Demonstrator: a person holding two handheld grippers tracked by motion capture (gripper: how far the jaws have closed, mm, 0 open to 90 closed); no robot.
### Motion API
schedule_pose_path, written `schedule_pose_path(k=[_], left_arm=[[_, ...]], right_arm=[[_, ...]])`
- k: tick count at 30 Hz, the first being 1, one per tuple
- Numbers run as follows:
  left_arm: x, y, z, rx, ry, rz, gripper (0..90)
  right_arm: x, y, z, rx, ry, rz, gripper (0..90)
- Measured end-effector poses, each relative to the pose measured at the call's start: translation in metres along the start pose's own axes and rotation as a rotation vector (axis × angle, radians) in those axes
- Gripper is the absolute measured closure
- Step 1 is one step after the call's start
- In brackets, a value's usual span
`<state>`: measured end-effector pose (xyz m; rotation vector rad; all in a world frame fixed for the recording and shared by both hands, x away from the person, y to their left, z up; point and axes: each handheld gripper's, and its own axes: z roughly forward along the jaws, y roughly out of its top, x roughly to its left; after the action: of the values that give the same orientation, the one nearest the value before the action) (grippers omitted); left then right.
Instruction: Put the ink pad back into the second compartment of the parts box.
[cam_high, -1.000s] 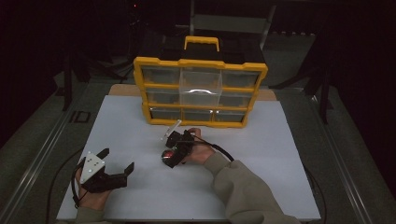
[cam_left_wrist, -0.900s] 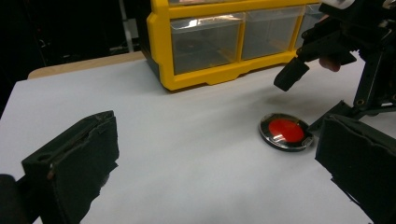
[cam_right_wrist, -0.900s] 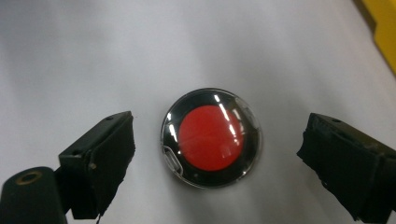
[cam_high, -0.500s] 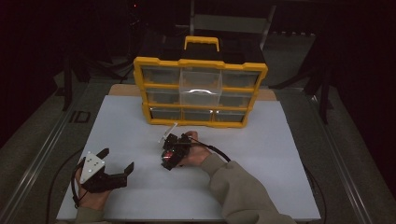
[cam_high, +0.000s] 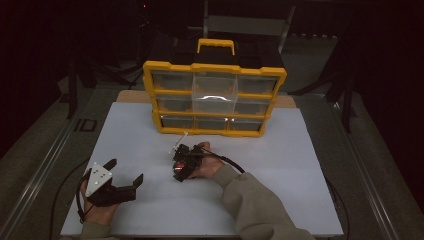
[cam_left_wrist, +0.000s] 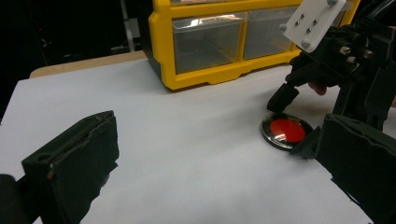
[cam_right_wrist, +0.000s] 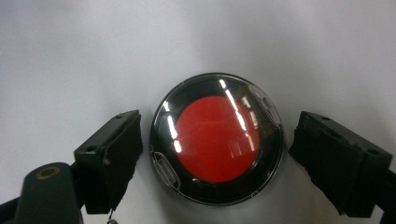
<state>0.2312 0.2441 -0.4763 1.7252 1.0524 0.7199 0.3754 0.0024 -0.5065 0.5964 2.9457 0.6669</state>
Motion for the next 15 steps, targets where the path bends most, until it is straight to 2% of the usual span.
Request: schedule_pose_path(k=[8, 9, 10, 15], left_arm=[[-0.0001, 0.0000, -0.0003, -0.001, 0.002, -0.001, 0.0], [-0.0001, 0.0000, -0.0002, -0.001, 0.001, -0.001, 0.0], [-0.0002, 0.0000, -0.0003, 0.001, 0.002, 0.000, 0.0], [-0.0003, -0.0001, -0.0006, 0.000, 0.003, -0.001, 0.0]], right_arm=[[0.0009, 0.0005, -0.0017, 0.015, -0.006, 0.004, 20.4], [0.0001, 0.0003, -0.0024, 0.022, -0.012, -0.017, 21.8], [0.0025, 0.0001, -0.0021, 0.011, -0.010, 0.003, 22.9], [0.0043, -0.0013, -0.0026, -0.001, -0.016, 0.017, 26.7]])
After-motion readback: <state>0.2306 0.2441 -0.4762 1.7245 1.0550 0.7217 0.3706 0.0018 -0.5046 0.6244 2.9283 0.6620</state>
